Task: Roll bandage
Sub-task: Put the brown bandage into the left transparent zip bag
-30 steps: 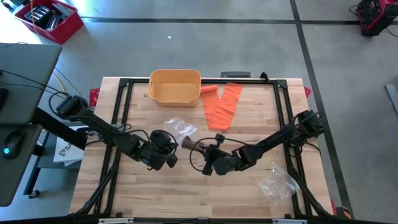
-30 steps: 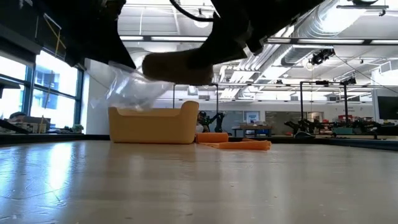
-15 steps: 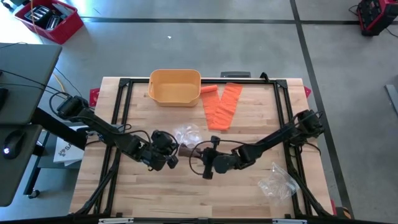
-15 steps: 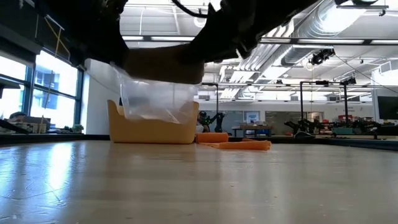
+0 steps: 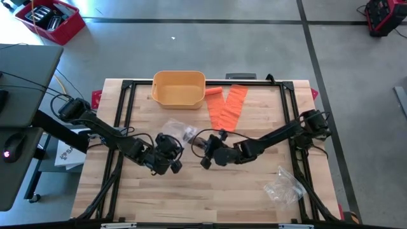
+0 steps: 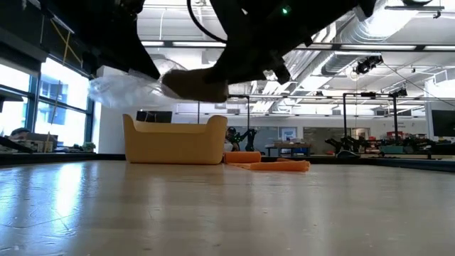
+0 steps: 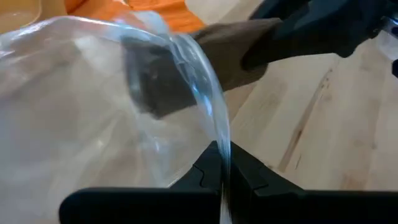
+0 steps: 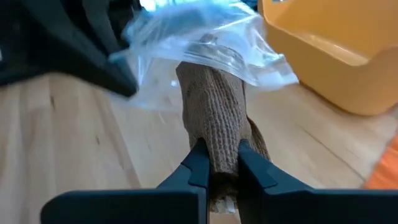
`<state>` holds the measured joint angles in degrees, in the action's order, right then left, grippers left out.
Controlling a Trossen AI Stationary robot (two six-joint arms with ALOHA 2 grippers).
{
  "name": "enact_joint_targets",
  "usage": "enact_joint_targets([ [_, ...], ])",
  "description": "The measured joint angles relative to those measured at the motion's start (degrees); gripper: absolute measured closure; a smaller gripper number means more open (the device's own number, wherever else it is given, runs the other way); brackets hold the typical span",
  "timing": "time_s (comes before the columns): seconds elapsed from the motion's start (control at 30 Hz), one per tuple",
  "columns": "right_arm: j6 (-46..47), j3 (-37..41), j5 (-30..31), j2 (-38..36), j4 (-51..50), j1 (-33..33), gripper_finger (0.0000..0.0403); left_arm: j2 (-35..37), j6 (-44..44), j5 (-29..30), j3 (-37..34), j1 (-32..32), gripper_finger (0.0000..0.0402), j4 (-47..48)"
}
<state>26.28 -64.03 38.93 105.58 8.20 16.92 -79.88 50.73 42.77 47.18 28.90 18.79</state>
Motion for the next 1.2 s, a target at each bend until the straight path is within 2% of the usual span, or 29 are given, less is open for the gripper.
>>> enact_joint_targets([
  [0.13,-1.7,0.0,-2.5,0.0,6.1,-0.5,0.0376,-0.1,-2.3,0.0,0.0,-0.9,0.0401,-2.7],
  [0.2,-1.4,0.0,-4.5,0.0,7.7,-0.9,0.0362,-0.5,-4.1,-0.1,0.0,-1.5,0.0401,-4.9],
  [0.4,0.7,0.0,-6.7,0.0,7.5,-1.9,0.0345,-1.9,-8.6,-2.3,0.0,-2.9,0.0401,-11.2],
  [0.6,0.7,0.0,-8.0,0.0,7.5,-2.3,0.0335,-1.9,-10.0,-6.2,0.0,-3.0,0.0401,-11.7],
  [0.73,0.7,0.0,-9.4,0.0,8.6,-2.4,0.0297,-1.9,-9.7,-10.9,0.0,-2.7,0.0401,-11.4],
  [0.83,0.9,0.0,-12.2,0.0,9.3,-2.4,0.0254,-1.9,-8.3,-11.2,0.0,-1.8,0.0401,-11.4],
  [0.97,0.8,0.0,-12.5,0.0,9.5,-2.3,0.0206,-1.9,-5.6,-11.3,0.0,-0.8,0.0401,-10.5],
  [1.2,-2.2,0.0,-12.0,-2.7,9.8,0.1,0.0196,-0.5,-3.5,-11.0,0.0,0.8,0.0401,-7.2],
])
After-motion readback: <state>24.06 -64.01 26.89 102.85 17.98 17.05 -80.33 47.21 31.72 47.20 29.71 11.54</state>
